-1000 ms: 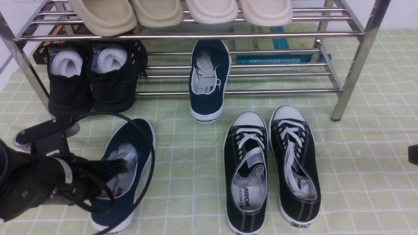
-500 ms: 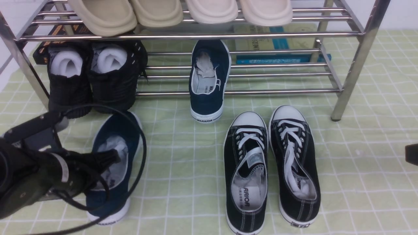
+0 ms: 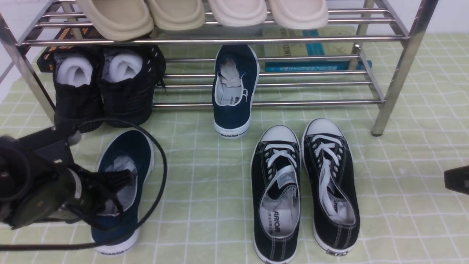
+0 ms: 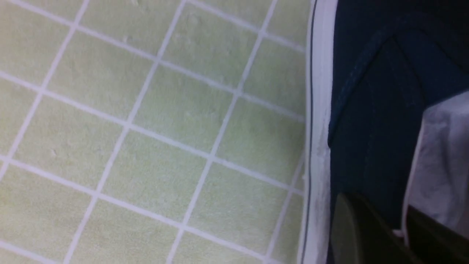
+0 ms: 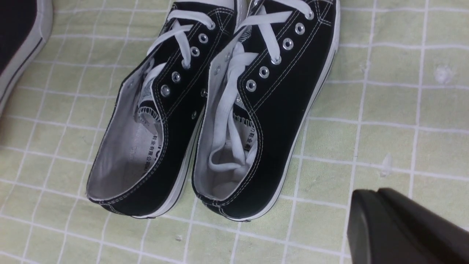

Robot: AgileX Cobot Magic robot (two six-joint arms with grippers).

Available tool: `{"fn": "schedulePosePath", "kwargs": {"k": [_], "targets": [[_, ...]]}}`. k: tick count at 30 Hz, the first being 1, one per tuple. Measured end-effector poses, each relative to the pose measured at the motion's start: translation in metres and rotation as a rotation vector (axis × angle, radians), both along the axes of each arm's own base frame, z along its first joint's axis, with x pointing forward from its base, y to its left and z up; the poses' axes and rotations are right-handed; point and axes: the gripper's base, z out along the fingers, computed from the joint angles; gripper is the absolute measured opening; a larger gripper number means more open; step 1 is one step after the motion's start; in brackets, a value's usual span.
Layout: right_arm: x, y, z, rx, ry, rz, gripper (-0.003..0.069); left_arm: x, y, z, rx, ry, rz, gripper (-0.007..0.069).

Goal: Take the shoes off the shelf with your hand from the green coffee tablecloth.
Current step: 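Set the held shoe down on the floor in front of the rack with the left gripper, then reach toward the shoe rack and grasp a shoe on it with the right gripper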

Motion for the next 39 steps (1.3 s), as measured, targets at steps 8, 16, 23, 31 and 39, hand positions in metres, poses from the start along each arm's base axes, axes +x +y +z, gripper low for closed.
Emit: {"fn": "schedulePosePath", "kwargs": {"k": [8, 16, 23, 31, 39], "targets": [[-0.001, 0.000, 0.000, 0.000, 0.007, 0.004, 0.0041, 0.008, -0.003, -0.013, 0.045, 0.030, -0.057, 0.0066], [-0.001, 0.000, -0.001, 0.000, 0.013, 0.007, 0.0050, 0.006, -0.002, -0.010, 0.043, 0.054, -0.042, 0.0274], [-0.001, 0.001, -0.001, 0.000, 0.019, 0.010, 0.0058, -0.011, 0.004, 0.029, 0.007, 0.013, 0.007, 0.0421], [-0.003, 0.001, -0.002, 0.005, 0.039, 0.020, 0.0063, -0.040, 0.016, 0.079, -0.045, -0.153, 0.019, 0.0400], [-0.004, 0.002, -0.002, 0.015, 0.051, 0.026, 0.0072, -0.052, 0.021, 0.093, -0.065, -0.212, 0.023, 0.0318]]}}
